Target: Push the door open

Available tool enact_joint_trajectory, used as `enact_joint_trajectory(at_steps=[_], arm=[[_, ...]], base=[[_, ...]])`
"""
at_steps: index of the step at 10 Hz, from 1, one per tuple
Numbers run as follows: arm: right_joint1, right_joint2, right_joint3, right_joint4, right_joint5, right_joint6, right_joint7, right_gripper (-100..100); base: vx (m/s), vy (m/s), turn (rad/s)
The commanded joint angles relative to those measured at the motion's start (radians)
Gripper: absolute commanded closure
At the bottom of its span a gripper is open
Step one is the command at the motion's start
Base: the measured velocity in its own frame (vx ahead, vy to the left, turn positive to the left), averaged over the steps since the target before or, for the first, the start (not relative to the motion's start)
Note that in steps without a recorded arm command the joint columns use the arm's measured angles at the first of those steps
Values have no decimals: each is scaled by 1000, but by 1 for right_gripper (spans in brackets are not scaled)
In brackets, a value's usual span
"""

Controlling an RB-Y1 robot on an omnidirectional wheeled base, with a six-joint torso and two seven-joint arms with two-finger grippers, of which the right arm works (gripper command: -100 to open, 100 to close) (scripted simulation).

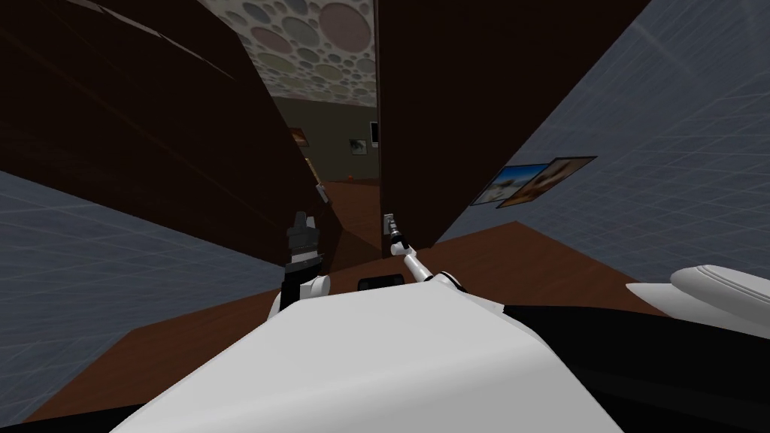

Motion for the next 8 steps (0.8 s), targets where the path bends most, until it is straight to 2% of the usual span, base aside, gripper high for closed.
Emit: enact_joint_trajectory(at_steps=[1, 4, 5, 8], arm=[[2, 0, 1, 1, 0, 1, 0, 100], [2, 0, 1, 1, 0, 1, 0, 100], [1, -13, -16, 7, -2, 1, 4, 100], [-3, -26, -38, 13, -4, 0, 8, 100]], base=[[-26, -3, 4], [-7, -1, -1], [81, 64, -36], [146, 78, -42]])
